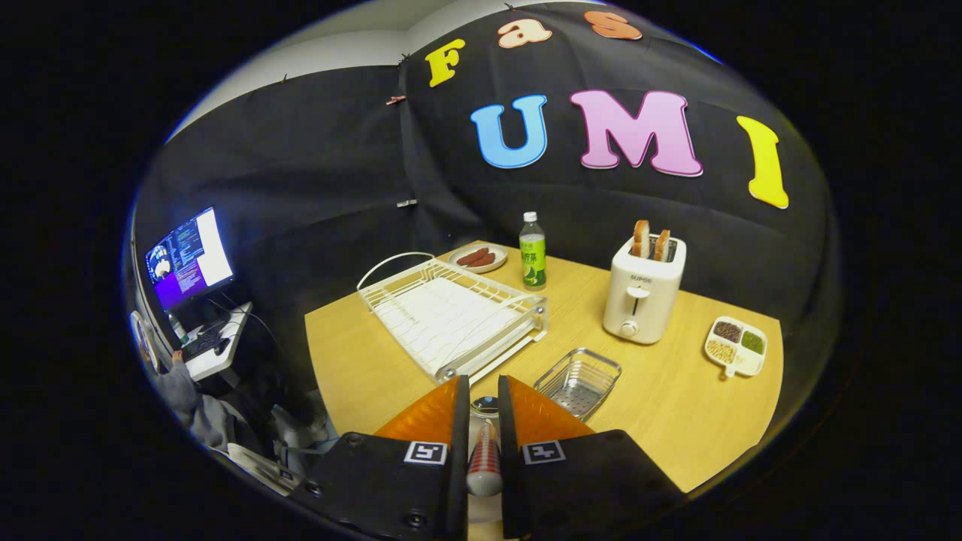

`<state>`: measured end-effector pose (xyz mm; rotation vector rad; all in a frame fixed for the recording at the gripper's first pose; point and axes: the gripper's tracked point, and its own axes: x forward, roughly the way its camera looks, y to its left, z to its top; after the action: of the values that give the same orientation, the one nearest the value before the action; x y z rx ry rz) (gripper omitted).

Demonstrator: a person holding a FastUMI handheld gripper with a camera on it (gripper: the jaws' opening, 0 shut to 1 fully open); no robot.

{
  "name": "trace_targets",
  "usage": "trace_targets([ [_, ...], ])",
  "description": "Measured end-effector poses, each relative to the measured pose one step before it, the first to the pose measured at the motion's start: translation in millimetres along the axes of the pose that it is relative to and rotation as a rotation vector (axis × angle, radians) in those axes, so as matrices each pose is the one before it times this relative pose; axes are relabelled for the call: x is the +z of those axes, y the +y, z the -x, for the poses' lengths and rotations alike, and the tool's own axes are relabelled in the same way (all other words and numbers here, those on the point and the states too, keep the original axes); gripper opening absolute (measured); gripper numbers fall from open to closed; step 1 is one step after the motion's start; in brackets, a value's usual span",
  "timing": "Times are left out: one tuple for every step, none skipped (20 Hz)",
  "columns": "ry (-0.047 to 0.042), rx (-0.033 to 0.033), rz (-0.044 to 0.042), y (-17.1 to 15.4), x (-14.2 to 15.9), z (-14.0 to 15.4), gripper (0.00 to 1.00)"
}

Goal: Take the plate from the dish rack, then take the spoon from the basket and place it into the plate.

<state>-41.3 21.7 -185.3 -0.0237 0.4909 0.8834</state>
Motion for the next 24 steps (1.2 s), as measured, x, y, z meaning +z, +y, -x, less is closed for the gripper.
trace_targets([
  [0.00796,0.01638,-0.00253,5.73,-5.31,-2.77,0.22],
  [0.00677,0.01105,0.00875,3.8,-5.82,-2.58,0.22],
  [0.00899,0.00602,0.01635,1.95,-7.19,-5.09,0.22],
  [0.01484,0.00849,0.0157,3.82,-10.23,-3.91,0.22],
  [0.01922,0.01112,0.01245,2.77,-10.41,-6.47,0.22],
  [0.02153,0.00834,0.00945,3.38,-9.54,-5.18,0.22],
  [0.01959,0.00392,0.00815,1.85,-8.91,-5.78,0.22],
  [0.0115,-0.00045,0.01012,2.4,-8.43,-4.29,0.22],
  [0.01066,-0.00123,0.00512,0.93,-5.35,-4.77,0.22],
  [0.01382,0.0007,0.00549,2.13,-8.26,-2.88,0.22],
  [0.01252,0.00594,0.00618,1.65,-6.08,-1.49,0.23],
  [0.01066,0.00336,0.00888,0.68,-6.05,-1.01,0.23],
  [0.00863,-0.00023,0.01087,-0.39,-4.38,-2.03,0.23],
  [0.01333,-0.00084,0.00695,0.19,-6.5,1.47,0.23],
  [0.01433,-0.00128,0.00119,-1.69,-5.96,-0.49,0.23],
  [0.00991,-0.00231,-0.00536,-0.71,-4.48,0.01,0.24],
  [0.00568,-0.00329,-0.00908,-1.88,-1.83,-0.03,0.24],
  [0.00199,-0.00471,-0.00991,-1.7,0.0,0.28,0.24],
  [-0.00291,-0.00196,-0.01073,-1.12,1.84,0.91,0.24],
  [-0.00425,-0.00381,-0.01281,-0.38,1.43,0.73,0.24],
  [-0.0021,-0.00303,-0.009,-0.75,1.81,0.41,0.24],
  [-0.0022,-0.00792,-0.00847,-0.76,2.83,1.24,0.24],
  [-0.00513,0.00072,-0.01281,-2.07,3.05,-2.63,0.25],
  [-0.00431,-0.00346,-0.01402,1.87,4.36,3.93,0.51],
])
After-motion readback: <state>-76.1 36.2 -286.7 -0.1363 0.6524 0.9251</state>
